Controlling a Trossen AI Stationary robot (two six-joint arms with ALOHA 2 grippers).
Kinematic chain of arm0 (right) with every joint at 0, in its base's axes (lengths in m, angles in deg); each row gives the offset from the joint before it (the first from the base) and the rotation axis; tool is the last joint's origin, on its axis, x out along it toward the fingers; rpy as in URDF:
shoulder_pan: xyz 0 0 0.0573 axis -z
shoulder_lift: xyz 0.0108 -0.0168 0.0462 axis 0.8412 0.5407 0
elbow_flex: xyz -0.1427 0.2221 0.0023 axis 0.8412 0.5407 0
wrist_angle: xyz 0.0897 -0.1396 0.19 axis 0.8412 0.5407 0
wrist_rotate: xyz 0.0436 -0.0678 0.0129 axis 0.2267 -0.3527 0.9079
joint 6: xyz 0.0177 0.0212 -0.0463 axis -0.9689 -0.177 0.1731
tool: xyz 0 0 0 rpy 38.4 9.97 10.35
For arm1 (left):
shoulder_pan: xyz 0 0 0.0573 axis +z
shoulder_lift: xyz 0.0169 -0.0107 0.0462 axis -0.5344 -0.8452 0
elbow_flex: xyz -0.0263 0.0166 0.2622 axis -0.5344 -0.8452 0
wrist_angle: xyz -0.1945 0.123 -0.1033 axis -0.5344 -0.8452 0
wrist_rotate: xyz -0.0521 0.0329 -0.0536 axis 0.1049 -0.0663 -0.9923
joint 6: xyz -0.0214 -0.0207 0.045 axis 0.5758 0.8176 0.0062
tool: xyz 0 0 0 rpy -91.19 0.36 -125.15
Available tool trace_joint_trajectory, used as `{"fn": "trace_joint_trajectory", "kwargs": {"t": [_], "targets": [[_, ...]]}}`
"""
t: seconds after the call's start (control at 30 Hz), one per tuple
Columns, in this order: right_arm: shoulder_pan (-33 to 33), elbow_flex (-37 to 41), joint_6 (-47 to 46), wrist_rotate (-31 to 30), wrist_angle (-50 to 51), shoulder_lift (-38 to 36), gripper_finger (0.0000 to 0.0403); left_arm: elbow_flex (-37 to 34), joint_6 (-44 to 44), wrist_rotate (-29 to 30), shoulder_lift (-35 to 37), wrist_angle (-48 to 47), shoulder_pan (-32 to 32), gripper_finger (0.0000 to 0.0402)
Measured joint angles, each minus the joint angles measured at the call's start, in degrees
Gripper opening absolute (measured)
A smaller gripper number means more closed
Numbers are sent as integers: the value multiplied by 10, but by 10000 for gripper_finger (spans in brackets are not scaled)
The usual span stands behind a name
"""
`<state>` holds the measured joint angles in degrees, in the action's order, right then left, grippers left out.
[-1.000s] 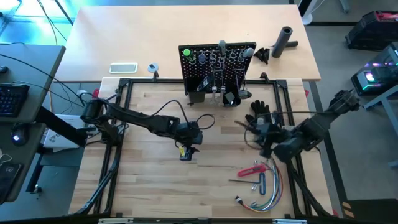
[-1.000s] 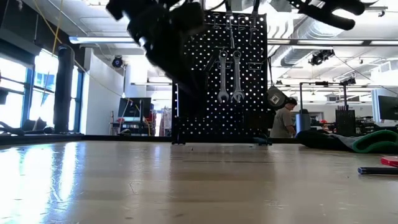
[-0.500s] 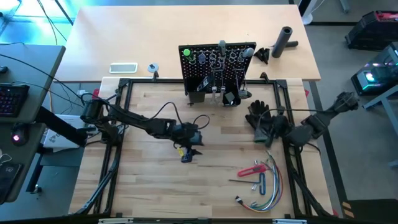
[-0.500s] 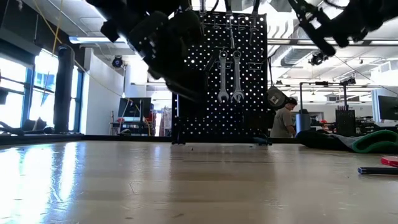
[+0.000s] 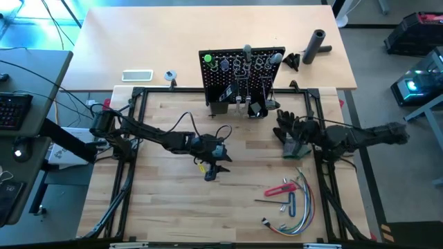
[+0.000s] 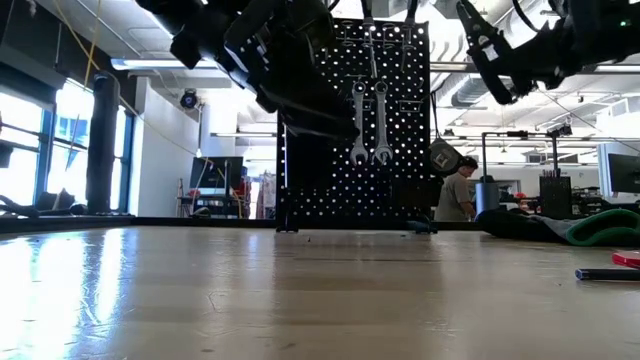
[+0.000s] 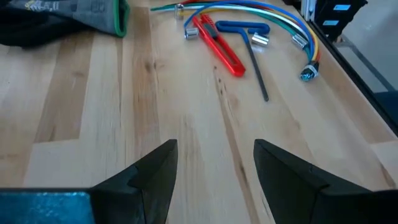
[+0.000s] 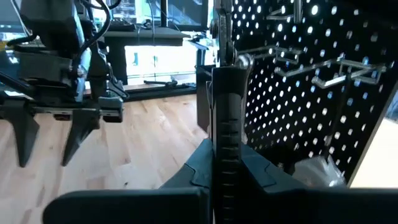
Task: Hang tools onto peg board
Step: Hang the black wire stripper on the peg board
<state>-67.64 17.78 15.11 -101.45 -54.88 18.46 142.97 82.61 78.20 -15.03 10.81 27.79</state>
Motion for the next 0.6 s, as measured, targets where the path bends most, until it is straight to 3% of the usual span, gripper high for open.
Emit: {"fn": "trace_joint_trajectory", "kwargs": {"t": [0.37,0.6], "targets": [[218,0,30,228,-6,9,20,0,3,0,0,1,0,207],[323,0,42,357,-53,52,20,0,1,0,0,1,-1,207]]}}
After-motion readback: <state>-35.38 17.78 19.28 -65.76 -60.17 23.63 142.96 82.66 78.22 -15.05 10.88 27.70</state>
